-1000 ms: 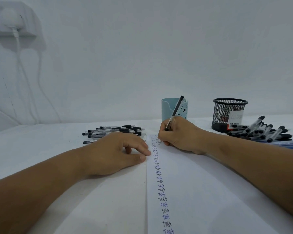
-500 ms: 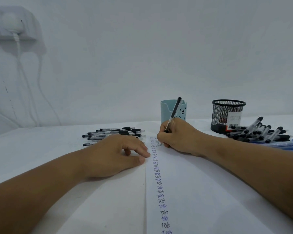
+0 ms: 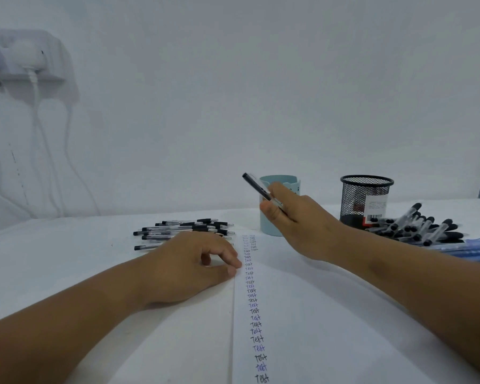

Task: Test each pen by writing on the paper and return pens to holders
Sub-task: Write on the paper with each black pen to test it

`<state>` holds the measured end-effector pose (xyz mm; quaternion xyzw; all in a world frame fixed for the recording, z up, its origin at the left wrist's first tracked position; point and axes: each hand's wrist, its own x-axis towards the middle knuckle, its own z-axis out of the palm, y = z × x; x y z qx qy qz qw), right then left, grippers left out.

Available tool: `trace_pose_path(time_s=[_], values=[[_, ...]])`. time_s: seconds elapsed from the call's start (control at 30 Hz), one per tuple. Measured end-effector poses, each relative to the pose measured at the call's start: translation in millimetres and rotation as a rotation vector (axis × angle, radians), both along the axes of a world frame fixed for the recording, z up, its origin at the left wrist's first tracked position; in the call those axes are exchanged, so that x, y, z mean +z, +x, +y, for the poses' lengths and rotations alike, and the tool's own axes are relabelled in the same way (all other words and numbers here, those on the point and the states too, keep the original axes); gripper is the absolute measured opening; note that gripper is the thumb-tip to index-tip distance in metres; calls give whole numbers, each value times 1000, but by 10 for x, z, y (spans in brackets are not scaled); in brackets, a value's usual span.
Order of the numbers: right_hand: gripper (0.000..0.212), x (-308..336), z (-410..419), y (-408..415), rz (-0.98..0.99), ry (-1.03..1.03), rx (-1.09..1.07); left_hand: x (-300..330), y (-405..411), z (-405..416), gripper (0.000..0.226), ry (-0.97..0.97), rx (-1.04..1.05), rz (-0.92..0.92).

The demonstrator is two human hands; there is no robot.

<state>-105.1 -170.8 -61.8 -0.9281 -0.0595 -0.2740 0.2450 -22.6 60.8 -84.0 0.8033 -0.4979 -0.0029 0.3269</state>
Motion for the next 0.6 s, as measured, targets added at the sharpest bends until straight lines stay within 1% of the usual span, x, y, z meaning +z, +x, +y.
trace_pose_path(time_s=[0.1, 0.17, 0.23, 0.43, 0.47, 0.53, 0.6], values=[[35, -62, -54, -33, 15, -5, 37, 7, -5, -1, 9, 17, 15, -18], [52, -79, -76, -40, 10, 13, 57, 11, -14, -2, 9, 20, 16, -22], [60, -81, -72, -49, 13, 15, 69, 17, -31, -6, 9, 12, 16, -24], [52, -94, -75, -39, 26, 53, 85, 35, -70, -8, 9, 10, 32, -40], [46, -87, -87, -39, 36, 51, 81, 35, -76, -7, 9, 12, 32, -44], [27, -44, -113, -51, 67, 42, 68, 35, -95, -8, 8, 15, 41, -49], [16, 66, -145, -83, 76, 40, 49, 40, -116, -31, 7, 26, 78, -83]])
